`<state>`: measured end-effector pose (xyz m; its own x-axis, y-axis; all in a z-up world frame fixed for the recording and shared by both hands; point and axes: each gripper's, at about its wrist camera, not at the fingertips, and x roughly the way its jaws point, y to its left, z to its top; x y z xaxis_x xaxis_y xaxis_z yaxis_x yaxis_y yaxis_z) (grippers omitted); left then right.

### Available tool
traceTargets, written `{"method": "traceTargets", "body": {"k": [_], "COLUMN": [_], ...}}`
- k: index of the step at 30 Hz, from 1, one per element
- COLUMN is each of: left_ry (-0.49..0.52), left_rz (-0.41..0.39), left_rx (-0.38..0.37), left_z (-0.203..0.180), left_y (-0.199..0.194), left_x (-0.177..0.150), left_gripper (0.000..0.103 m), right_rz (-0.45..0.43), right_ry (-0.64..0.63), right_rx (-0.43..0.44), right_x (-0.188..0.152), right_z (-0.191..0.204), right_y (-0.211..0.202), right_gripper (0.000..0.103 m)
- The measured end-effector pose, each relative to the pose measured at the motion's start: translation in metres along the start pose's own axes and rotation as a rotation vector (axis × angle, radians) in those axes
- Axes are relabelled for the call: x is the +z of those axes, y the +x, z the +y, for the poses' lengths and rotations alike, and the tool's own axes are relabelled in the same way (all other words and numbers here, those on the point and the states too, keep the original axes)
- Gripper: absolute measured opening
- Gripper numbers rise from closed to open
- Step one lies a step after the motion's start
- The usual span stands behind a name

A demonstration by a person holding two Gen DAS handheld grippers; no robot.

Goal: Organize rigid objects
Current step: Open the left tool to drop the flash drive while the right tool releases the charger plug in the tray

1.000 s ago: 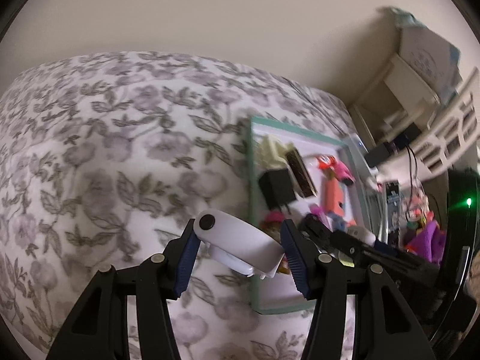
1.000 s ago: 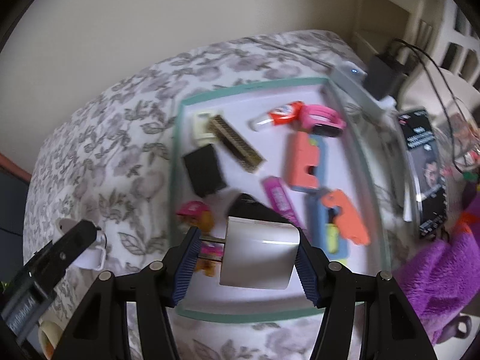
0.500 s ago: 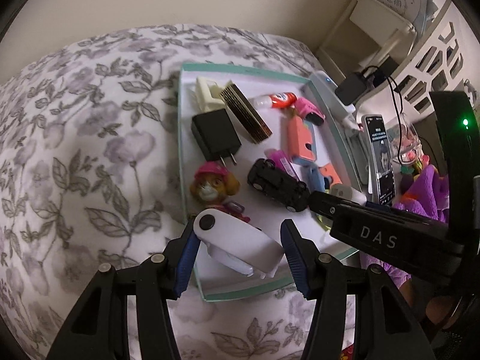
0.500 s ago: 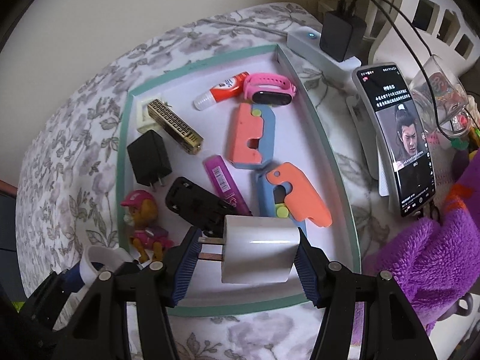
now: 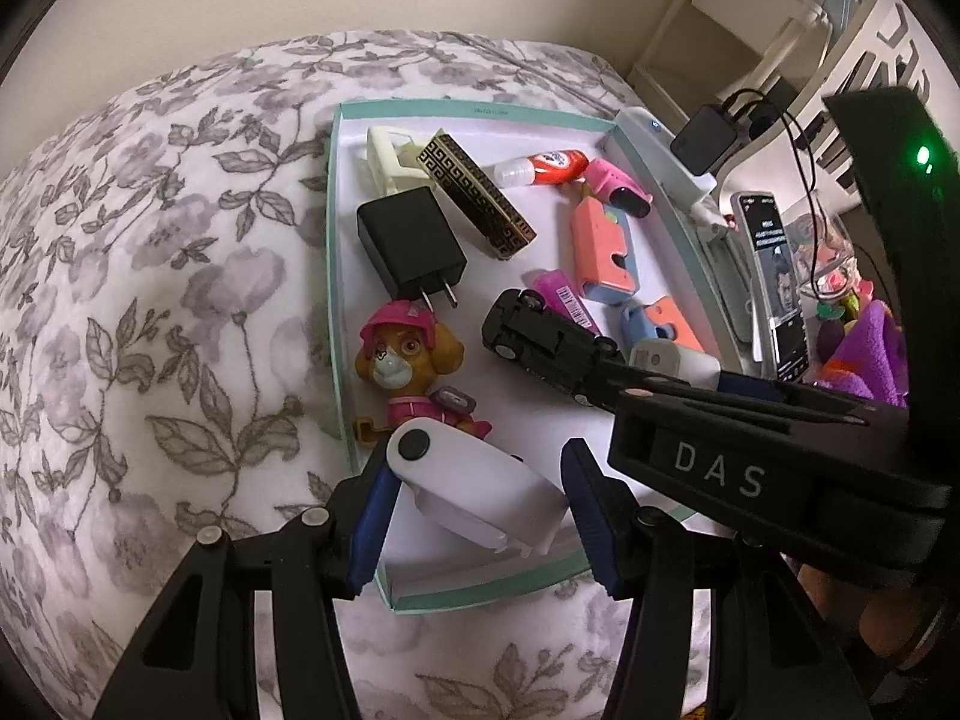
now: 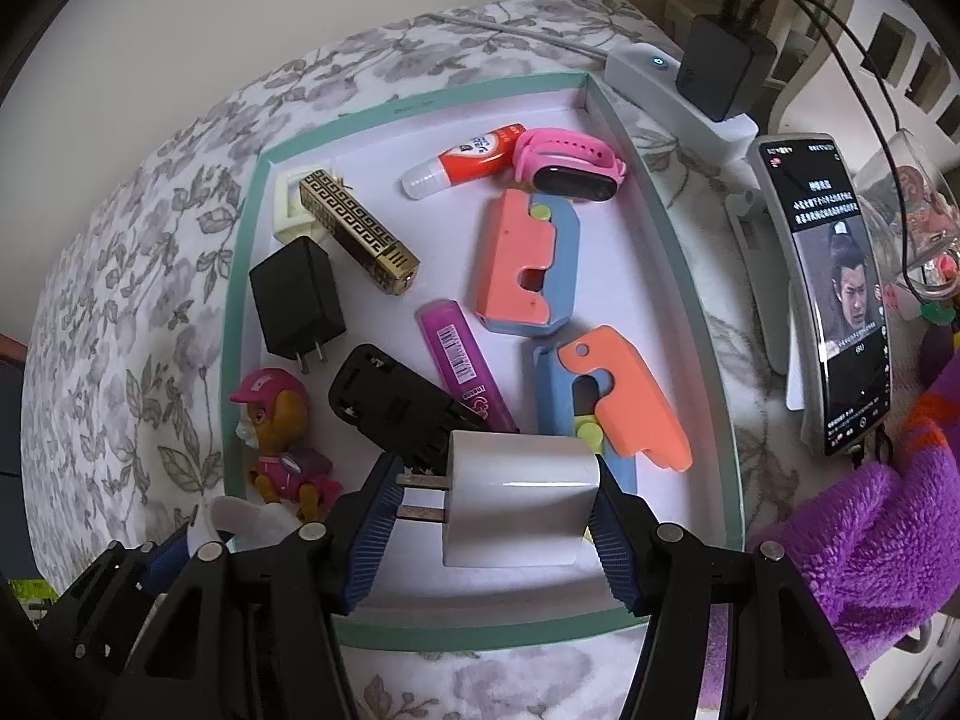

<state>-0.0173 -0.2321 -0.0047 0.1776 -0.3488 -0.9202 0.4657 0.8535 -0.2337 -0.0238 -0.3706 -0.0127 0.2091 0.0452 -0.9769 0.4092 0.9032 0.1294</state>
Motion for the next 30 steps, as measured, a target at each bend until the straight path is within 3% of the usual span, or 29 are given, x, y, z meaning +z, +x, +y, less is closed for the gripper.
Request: {"method": "traceTargets", "body": {"k": [12, 16, 30], "left_ry": [0.011, -0.017, -0.117], "left_rz": [0.002, 0.004, -0.057], "left_rx": [0.025, 0.014, 0.004], "left_z": [-0.003, 0.002, 0.022], "left_y": [0.006, 0.005, -0.018], "left_x": [-0.002, -0.002, 0.003], "left_gripper": [0.057, 0.065, 0.066], "right_rz": [0.011, -0.011, -0.075], "right_ry": [-0.030, -0.034, -0.036], "right_rx": [-0.013, -0.009, 0.001], "right_x": [0.001, 0.002, 0.005], "right_z": [0.006, 0.007, 0.009], "right_y": [0.006, 0.002, -0.013], "right_gripper": [0.064, 0.066, 0.069]}}
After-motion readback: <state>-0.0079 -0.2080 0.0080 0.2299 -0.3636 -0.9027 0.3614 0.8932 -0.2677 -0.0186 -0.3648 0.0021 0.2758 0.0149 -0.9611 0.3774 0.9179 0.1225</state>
